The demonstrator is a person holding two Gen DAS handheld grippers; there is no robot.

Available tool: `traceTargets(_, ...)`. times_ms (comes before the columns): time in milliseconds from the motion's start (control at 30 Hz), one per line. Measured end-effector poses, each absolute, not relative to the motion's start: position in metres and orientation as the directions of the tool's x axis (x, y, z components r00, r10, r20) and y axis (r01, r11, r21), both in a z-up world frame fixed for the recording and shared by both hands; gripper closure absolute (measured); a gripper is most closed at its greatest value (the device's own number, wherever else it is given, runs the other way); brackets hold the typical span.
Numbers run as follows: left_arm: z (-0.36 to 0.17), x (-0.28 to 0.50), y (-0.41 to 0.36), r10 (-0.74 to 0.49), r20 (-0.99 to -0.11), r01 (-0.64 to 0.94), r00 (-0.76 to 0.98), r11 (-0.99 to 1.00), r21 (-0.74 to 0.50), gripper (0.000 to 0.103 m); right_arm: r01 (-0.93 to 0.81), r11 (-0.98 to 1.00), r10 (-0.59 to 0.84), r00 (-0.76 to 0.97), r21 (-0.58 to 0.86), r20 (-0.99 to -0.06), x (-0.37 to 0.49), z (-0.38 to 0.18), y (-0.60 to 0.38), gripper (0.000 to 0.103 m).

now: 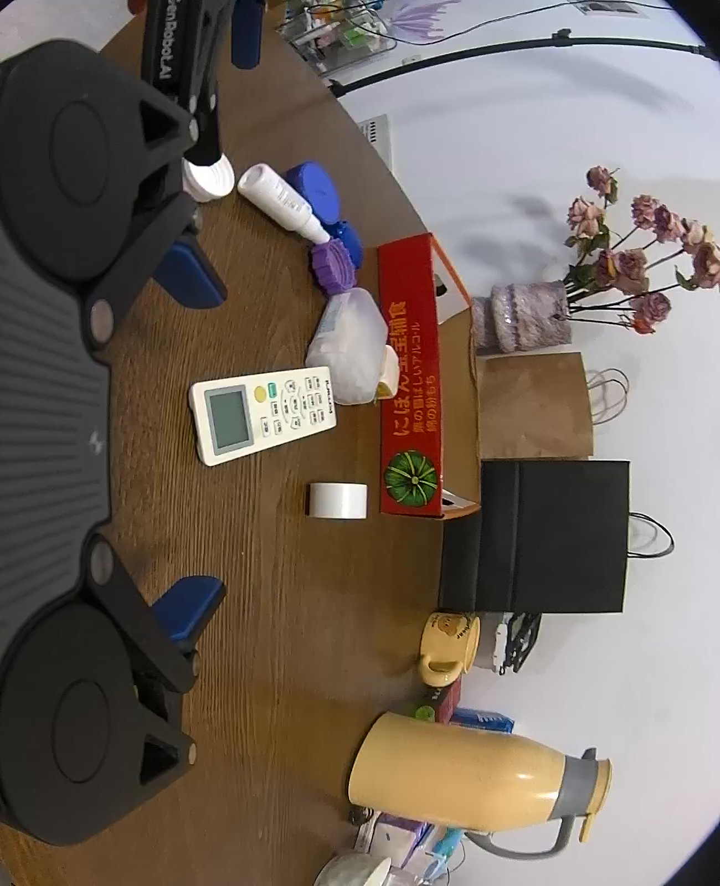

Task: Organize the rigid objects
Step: 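Grasp the white bottle cap with the left tool while the right tool grasps the white remote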

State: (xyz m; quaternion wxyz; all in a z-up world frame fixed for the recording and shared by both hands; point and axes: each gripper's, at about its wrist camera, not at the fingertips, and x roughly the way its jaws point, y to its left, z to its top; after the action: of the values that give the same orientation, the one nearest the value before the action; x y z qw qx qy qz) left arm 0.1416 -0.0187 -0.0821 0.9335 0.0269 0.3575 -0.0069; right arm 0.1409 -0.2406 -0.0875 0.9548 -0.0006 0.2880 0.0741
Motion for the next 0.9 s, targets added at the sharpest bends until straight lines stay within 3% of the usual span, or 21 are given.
traceTargets(233,-0.099,0.157,-0.019,0.016,-0.698,0.021,0.716,0.999,0.045,0.000,-0.148,0.988,0.146,0.805,0.044,-0.575,0.159,-0.099,-0.241,0.000)
traceTargets(367,-0.105,0.161,-0.020,0.015,-0.701,0.024,0.713,0.999,0.046,0.008,-0.153,0.987,0.150,0.795,0.045,-0.587,0.169,-0.106,-0.241,0.000)
traceTargets(500,-0.111,0.163,-0.023,0.001,-0.708,0.039,0.706,0.998,0.040,0.023,-0.158,0.986,0.154,0.791,0.045,-0.593,0.176,-0.111,-0.239,0.000)
traceTargets(667,-0.113,0.165,-0.025,-0.020,-0.696,0.053,0.718,0.998,0.025,0.035,-0.179,0.983,0.170,0.781,0.045,-0.601,0.184,-0.118,-0.236,0.000)
traceTargets(800,-0.112,0.165,-0.027,-0.039,-0.679,0.068,0.734,0.998,0.016,0.062,-0.192,0.980,0.180,0.778,0.045,-0.602,0.190,-0.122,-0.233,0.000)
traceTargets(900,-0.111,0.167,-0.027,-0.046,-0.678,0.068,0.734,0.998,0.007,0.062,-0.197,0.979,0.182,0.777,0.041,-0.603,0.196,-0.124,-0.232,0.001)
